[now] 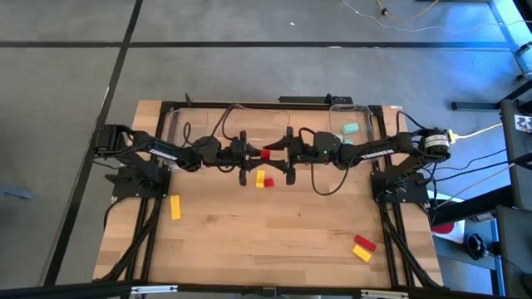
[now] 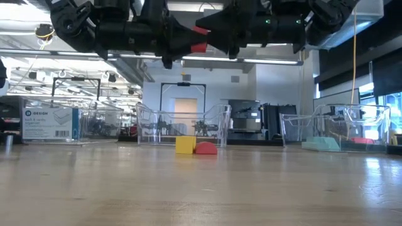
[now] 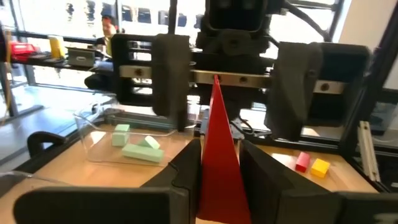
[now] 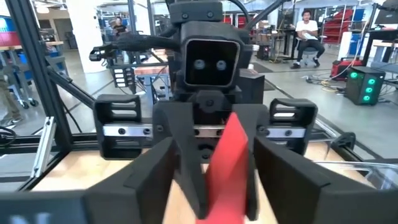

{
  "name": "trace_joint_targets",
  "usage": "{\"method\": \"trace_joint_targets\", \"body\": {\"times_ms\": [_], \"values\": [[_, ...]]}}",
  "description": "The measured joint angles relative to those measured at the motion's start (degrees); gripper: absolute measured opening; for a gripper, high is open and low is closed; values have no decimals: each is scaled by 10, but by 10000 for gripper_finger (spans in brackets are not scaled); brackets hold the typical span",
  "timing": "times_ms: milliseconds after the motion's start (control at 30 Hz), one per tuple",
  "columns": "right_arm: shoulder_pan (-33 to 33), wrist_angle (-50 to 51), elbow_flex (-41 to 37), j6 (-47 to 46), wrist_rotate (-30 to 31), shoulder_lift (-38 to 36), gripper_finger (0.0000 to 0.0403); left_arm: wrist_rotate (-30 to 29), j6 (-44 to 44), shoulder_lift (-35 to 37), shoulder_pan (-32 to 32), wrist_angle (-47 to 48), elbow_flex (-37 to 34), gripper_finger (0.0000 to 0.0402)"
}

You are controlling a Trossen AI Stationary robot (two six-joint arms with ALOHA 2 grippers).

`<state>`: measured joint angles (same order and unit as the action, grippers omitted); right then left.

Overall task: Sort & place blocks by color
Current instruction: Put the left red block into the middle transparent bin

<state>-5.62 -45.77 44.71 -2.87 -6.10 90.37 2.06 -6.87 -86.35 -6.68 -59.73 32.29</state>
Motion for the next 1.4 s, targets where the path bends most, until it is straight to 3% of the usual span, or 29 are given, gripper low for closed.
{"method": "trace_joint_targets", "body": {"times_ms": [100,267,533,733,1400], "values": [[1,0,0,1,1,0,166,0,0,0,0,-3,0,80],[1,0,0,-1,2,0,39,1,2,0,0,-3,-1,80],[1,1,-1,-5,0,0,35,20,0,0,0,-3,-1,120],[1,23,-1,2,1,-6,35,21,-1,5,-2,3,-1,129],[1,187,-1,41,5,-106,35,21,26,134,-8,217,-1,132]]}}
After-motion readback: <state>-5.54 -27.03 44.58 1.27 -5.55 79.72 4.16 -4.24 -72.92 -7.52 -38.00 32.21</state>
